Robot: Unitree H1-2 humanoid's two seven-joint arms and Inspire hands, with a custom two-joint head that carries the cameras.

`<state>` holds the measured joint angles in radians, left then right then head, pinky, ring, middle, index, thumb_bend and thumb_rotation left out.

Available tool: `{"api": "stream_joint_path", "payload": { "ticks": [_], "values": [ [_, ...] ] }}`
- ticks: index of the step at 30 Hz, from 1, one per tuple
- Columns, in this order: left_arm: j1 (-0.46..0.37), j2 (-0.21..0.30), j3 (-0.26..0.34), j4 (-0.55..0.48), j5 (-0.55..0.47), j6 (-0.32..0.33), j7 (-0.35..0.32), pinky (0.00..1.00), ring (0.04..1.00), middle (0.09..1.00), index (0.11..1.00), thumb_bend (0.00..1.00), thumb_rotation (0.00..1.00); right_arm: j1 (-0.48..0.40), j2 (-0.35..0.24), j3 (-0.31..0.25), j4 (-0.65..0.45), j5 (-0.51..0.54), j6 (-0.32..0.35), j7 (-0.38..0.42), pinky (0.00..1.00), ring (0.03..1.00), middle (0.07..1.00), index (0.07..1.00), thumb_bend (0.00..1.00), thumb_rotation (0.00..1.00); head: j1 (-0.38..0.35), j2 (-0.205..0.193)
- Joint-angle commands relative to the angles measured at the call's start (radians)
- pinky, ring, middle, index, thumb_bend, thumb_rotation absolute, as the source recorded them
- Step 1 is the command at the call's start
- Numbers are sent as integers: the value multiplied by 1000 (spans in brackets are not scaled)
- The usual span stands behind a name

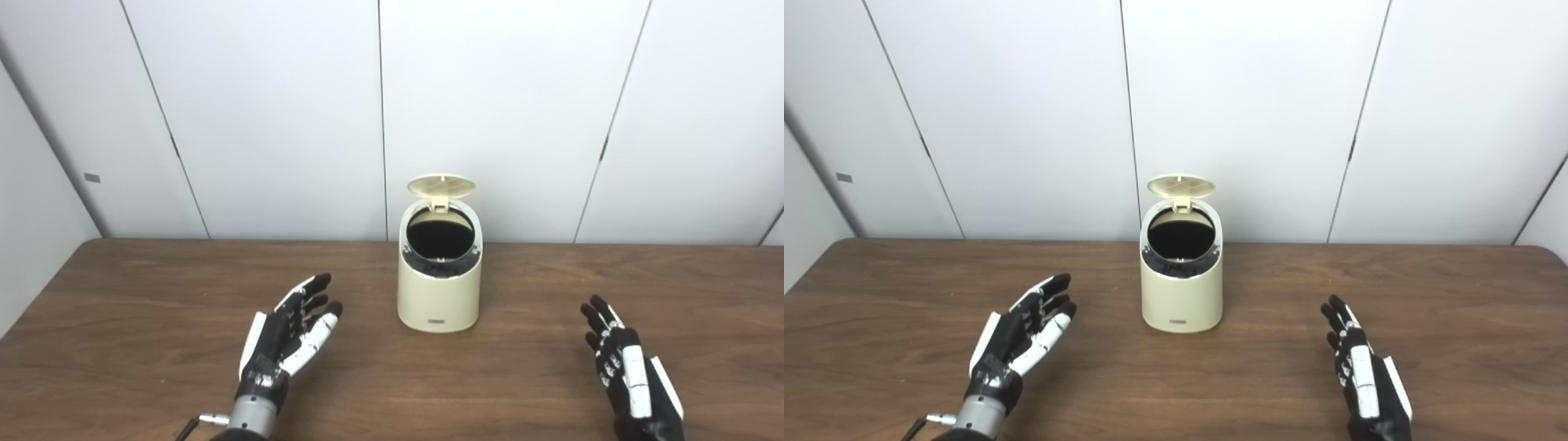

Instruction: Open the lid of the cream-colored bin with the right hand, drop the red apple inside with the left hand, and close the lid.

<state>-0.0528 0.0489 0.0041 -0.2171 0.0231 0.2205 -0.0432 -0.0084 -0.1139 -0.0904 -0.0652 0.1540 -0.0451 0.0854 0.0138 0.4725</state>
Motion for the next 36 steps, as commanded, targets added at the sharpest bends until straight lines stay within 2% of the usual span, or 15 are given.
{"api": "stream_joint_path", "payload": {
  "ticks": [1,3,8,11,15,18,22,26,28,32,36],
  "values": [
    [-5,-6,-9,-19,-32,-51,-18,991,996,999,999,541,795,10,-10,-10,-6,18,-18,11,1000,1000,944,948,555,1000,1,2],
    [14,-8,-16,-6,-19,-80,-13,999,1000,1000,1000,568,843,11,-17,-12,-11,21,-17,14,1000,1000,949,944,560,1000,2,4],
    [52,-22,-40,30,13,-154,9,1000,1000,1000,1000,621,890,12,-41,-14,-32,22,-14,26,1000,1000,969,953,574,1000,-3,16],
    [64,-27,-48,47,24,-190,14,1000,1000,1000,1000,621,912,5,-47,-19,-44,19,-7,18,1000,1000,979,949,588,1000,-5,21],
    [77,-43,-37,65,25,-224,35,1000,1000,1000,1000,608,925,-25,-72,-16,-63,-28,-9,13,1000,1000,972,944,542,1000,-8,25],
    [84,-53,-27,74,26,-232,50,1000,1000,1000,1000,601,939,-54,-84,-16,-94,-78,27,-5,1000,991,963,932,557,1000,-5,29],
    [84,-61,-17,95,26,-262,67,1000,1000,1000,1000,595,945,-133,-111,-6,-113,-147,86,-13,1000,997,951,916,605,1000,2,31],
    [89,-79,-14,118,29,-286,86,1000,1000,1000,1000,616,920,-221,-164,14,-57,-175,72,22,1000,1000,968,905,642,1000,2,30],
    [92,-86,-12,119,16,-277,88,1000,1000,1000,1000,601,925,-266,-179,24,-28,-179,56,32,1000,1000,990,886,623,1000,0,30],
    [95,-94,-6,118,-11,-264,81,1000,1000,1000,1000,618,927,-350,-185,46,-19,-216,116,30,1000,1000,1000,858,634,1000,-4,29],
    [96,-97,-5,117,-6,-264,83,1000,1000,1000,1000,622,939,-430,-179,79,-33,-275,187,25,1000,996,936,844,640,1000,-11,26]
  ]
}}
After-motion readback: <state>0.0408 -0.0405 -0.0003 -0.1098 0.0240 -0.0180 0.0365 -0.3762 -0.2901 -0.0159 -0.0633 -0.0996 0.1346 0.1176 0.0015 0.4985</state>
